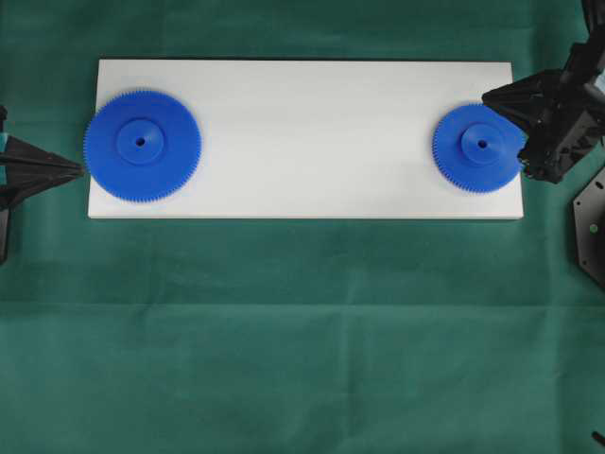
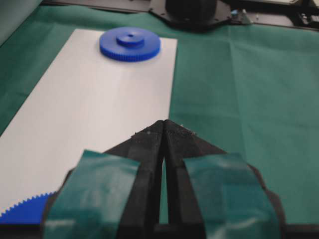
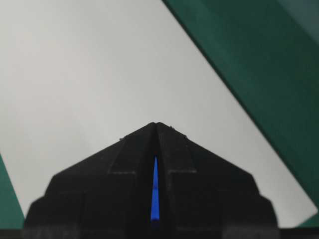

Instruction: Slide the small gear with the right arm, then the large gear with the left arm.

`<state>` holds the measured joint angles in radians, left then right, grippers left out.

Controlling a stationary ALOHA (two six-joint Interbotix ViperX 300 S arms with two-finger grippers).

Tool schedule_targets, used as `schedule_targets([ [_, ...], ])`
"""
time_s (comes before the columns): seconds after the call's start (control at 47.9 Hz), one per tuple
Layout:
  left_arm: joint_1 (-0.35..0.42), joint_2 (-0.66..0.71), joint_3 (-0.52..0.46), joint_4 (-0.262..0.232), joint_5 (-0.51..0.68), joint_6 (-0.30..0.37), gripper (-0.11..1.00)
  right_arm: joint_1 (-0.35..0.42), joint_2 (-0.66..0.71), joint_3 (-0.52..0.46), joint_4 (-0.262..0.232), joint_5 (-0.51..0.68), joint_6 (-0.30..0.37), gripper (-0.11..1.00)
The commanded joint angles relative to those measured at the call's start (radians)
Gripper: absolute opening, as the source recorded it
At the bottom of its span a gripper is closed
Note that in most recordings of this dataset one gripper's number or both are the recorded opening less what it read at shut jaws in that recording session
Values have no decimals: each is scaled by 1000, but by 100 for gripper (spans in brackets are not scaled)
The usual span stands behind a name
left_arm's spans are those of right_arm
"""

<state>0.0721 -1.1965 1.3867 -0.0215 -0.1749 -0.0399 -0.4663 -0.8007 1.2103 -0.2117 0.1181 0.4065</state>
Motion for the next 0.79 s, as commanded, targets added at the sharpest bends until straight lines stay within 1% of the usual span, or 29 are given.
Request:
schedule_targets([
  [0.0,-2,14,-9,-2,-9,2,-1,0,-5,-21,-12,-48,-3,53],
  [0.146,0,14,-5,-2,-9,2,-1,6,-5,-17,-21,-97,-2,53],
  [0.271,0,14,-5,0,-11,2,-1,28,-5,-14,-21,-117,-2,52],
  [0.647,3,14,0,0,-11,2,-1,175,-18,12,-21,-222,3,53],
  [0.772,6,14,0,-2,-11,2,-1,209,-28,25,-21,-236,3,53],
])
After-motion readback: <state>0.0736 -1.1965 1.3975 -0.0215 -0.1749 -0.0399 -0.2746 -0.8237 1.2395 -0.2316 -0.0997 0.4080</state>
